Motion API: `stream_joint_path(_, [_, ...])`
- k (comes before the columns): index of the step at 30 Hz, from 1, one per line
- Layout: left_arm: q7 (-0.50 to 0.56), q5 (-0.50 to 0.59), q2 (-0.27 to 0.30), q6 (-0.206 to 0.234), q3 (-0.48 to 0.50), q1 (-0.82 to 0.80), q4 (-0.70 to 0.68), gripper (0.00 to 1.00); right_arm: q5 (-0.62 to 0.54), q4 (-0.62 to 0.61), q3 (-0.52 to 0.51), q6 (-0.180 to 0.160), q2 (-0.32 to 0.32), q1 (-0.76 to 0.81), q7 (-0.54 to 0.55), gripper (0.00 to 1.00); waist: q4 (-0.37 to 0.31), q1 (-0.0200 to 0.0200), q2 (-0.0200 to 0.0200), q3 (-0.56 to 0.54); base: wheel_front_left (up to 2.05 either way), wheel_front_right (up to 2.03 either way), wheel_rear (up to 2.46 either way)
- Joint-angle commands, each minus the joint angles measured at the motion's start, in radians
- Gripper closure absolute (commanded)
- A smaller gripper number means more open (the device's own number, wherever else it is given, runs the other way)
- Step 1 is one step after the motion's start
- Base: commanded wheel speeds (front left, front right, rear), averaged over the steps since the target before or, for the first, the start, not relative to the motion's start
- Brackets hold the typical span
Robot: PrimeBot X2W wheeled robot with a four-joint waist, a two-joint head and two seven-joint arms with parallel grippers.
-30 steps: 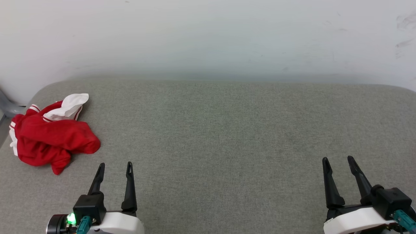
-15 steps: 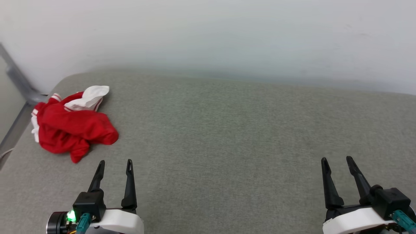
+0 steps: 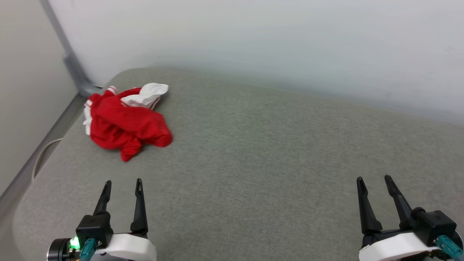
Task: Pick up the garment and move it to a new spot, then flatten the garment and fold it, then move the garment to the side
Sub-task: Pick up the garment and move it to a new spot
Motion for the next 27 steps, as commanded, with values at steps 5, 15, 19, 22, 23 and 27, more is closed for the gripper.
stream_joint_path(5, [-0.002,-0.007,-0.001,-0.003,0.015,-0.002,0.001,0.00,0.009,-0.004,0.002,-0.001,0.001,0.008,-0.002,0.00,0.070,0.0000,-0.0001,-0.002,0.00,0.00,0.00])
stream_joint_path(15, [-0.002,-0.004,-0.001,-0.011,0.032,0.001,0.002,0.00,0.009,-0.004,0.006,-0.001,0.001,0.014,-0.002,0.00,0.165,0.0000,-0.0001,0.001,0.00,0.00,0.00])
stream_joint_path(19, [-0.002,-0.005,-0.001,-0.011,0.033,0.001,0.002,0.00,0.004,-0.006,0.005,-0.001,0.001,0.010,-0.002,0.00,0.195,0.0000,-0.0001,0.005,0.00,0.00,0.00])
stream_joint_path(22, [-0.002,-0.010,-0.001,-0.010,0.034,0.005,0.002,0.00,0.003,-0.004,0.006,-0.001,0.001,0.007,-0.002,0.00,0.211,0.0000,-0.0001,0.006,0.00,0.00,0.00])
stream_joint_path(23, [-0.002,-0.009,-0.001,-0.011,0.034,0.007,0.002,0.00,0.002,-0.004,0.005,-0.001,0.001,0.007,-0.002,0.00,0.214,0.0000,-0.0001,0.006,0.00,0.00,0.00])
stream_joint_path(27, [-0.002,-0.002,-0.001,-0.011,0.038,0.010,0.005,0.00,0.003,-0.001,0.008,-0.001,0.000,0.002,-0.002,0.00,0.221,0.0000,-0.0001,0.005,0.00,0.00,0.00])
